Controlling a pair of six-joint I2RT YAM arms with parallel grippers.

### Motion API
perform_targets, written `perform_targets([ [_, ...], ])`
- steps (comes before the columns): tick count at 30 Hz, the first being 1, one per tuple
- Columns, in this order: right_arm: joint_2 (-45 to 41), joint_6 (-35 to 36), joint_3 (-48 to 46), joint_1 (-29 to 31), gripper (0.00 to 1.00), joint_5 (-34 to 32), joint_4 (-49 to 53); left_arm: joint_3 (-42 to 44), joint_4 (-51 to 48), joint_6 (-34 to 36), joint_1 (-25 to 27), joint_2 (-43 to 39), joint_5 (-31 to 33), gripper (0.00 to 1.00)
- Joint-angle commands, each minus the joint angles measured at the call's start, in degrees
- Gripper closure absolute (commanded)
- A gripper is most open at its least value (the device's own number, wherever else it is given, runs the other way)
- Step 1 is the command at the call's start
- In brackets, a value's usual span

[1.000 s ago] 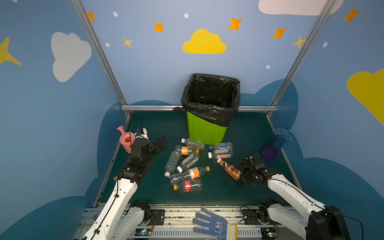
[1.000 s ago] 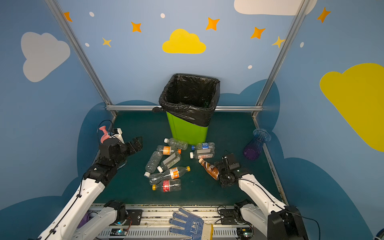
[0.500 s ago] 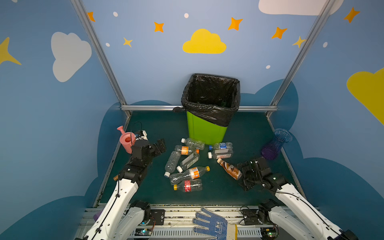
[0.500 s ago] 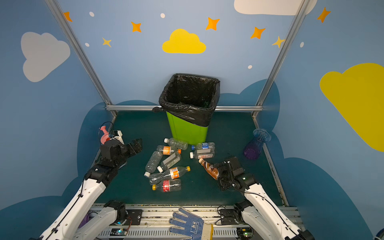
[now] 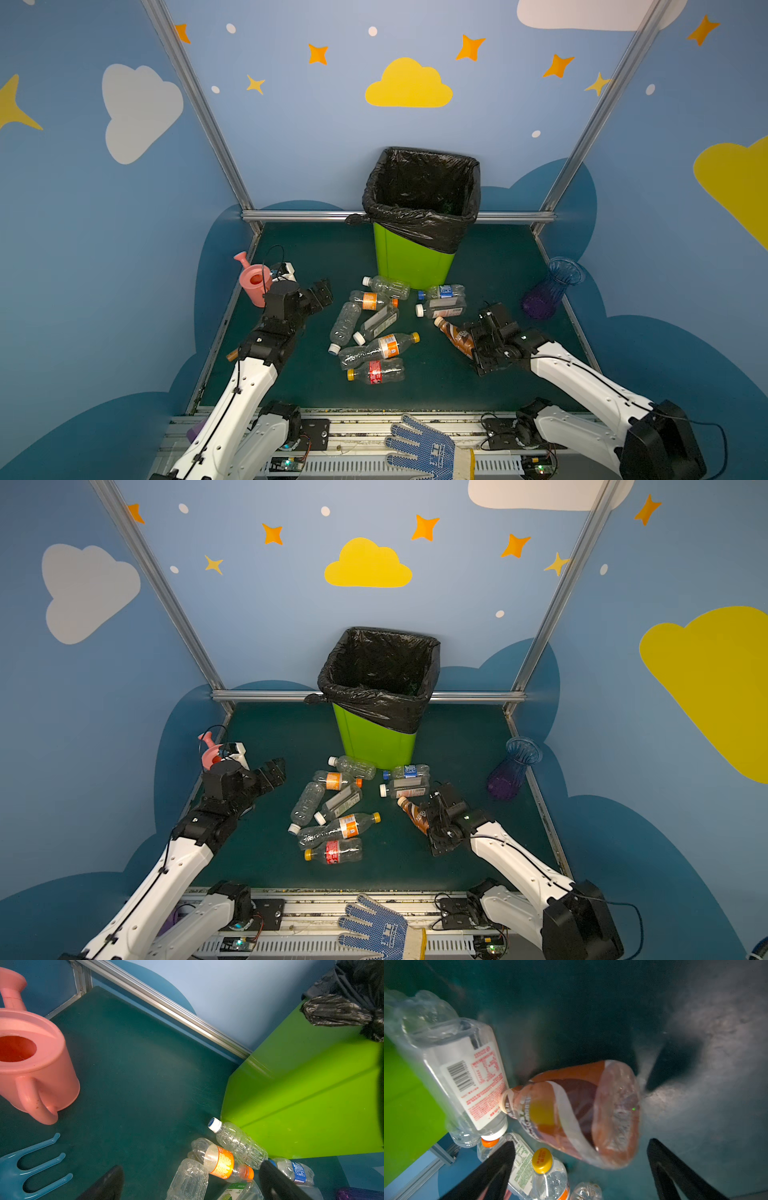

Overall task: Throw the plastic bottles in the bin
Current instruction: 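Reach the right gripper to the brown Nescafé bottle and close on it, then lift the Nescafé bottle high with the right gripper toward the bin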

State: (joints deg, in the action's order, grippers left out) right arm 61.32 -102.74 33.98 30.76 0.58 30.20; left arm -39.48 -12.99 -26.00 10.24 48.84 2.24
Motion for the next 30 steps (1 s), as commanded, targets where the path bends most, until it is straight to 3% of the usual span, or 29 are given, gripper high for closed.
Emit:
perform_targets([
  [1,1.59,-0.59,1.75,-0.48,0.02,-4.04,-0.52,0.68,0.74,-0.06,-0.22,0.68,0.03,0.0],
  [13,9.01,2.48,0.4,-3.05,0.11,-4.08,-4.68,0.57,0.69,0.14,-0.45,1.76,-0.2,0.0],
  [23,10.37,11.82,-2.08,-8.67,0.27,-4.07,-5.06,0.21,0.69,-0.14,-0.57,2.92,-0.39,0.0],
  [26,11.46,14.56,-2.11,-9.82,0.44,-3.86,-4.99,0.26,0.81,-0.35,-0.61,3.02,-0.32,0.0],
  [30,11.85,18.71,-1.62,-10.49,0.45,-3.22,-5.63,0.56,0.69,-0.88,-0.75,3.17,0.11,0.0],
])
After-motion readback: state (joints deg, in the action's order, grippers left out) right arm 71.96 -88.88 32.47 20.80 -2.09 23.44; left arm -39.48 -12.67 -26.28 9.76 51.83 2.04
